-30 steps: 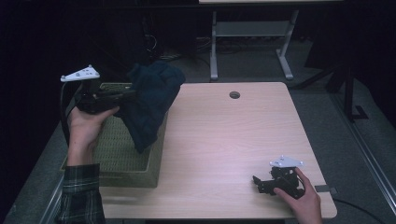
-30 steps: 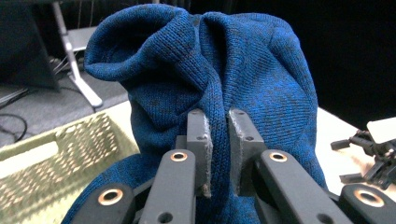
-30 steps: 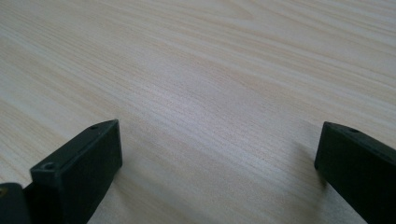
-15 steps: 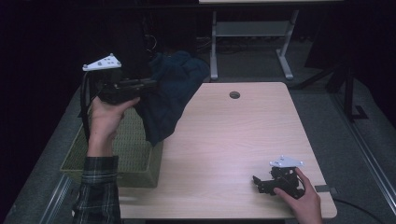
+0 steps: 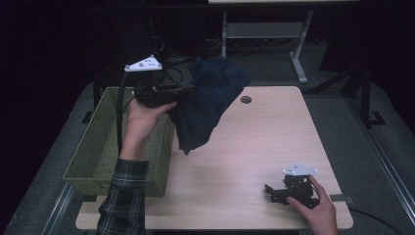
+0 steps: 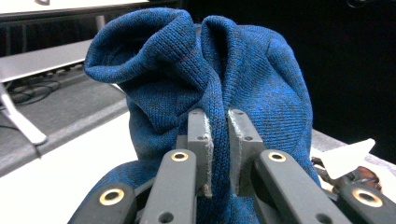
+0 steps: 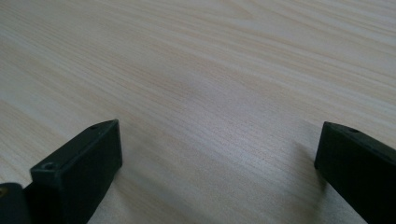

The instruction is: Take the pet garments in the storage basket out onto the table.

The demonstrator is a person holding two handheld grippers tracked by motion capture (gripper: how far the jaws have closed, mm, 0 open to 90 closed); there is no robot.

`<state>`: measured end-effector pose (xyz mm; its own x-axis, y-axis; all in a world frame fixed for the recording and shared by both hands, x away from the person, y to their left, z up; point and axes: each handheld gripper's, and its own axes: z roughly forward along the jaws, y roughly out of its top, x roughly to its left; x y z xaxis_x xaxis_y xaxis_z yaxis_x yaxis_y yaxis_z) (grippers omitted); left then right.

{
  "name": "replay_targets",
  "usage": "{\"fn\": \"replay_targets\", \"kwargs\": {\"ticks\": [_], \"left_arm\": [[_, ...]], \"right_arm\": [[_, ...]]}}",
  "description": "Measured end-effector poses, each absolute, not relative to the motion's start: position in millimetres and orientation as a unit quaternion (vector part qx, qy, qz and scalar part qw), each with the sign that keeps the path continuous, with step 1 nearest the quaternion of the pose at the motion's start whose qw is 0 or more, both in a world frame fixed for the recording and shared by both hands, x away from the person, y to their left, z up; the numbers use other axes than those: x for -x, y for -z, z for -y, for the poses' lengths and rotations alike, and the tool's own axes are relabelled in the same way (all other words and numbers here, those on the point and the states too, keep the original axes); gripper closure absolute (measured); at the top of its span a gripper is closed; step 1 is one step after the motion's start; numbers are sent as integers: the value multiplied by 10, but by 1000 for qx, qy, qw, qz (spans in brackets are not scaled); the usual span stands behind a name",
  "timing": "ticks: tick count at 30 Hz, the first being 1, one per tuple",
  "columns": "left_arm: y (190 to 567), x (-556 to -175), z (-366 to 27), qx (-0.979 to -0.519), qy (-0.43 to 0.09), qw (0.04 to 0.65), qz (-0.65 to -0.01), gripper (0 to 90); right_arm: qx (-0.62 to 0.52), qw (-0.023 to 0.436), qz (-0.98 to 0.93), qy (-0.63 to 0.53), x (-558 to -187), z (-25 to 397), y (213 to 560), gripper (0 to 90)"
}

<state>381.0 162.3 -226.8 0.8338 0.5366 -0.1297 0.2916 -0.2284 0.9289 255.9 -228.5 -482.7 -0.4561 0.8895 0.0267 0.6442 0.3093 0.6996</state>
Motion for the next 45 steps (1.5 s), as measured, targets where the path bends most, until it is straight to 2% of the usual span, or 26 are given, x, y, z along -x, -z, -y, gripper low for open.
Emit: {"fn": "replay_targets", "kwargs": {"ticks": [7, 14, 40, 43, 44, 45], "left_arm": [[2423, -3896, -1266, -789, -88, 552, -254, 809], [2739, -4026, -962, -801, -71, 538, -252, 808], [3863, -4374, -194, -815, -43, 515, -262, 792], [3914, -4403, -175, -810, -45, 521, -264, 767], [3920, -4413, -179, -805, -41, 529, -265, 653], [3921, -4420, -180, -802, -40, 532, -268, 653]], "right_arm": [[-487, 187, -787, -330, -2559, 2284, 4828, 4], [-487, 187, -787, -330, -2559, 2283, 4828, 5], [-488, 184, -787, -329, -2553, 2284, 4828, 5], [-487, 185, -788, -329, -2554, 2286, 4827, 4], [-486, 185, -788, -329, -2554, 2286, 4828, 4], [-486, 185, -788, -329, -2554, 2286, 4828, 4]]}}
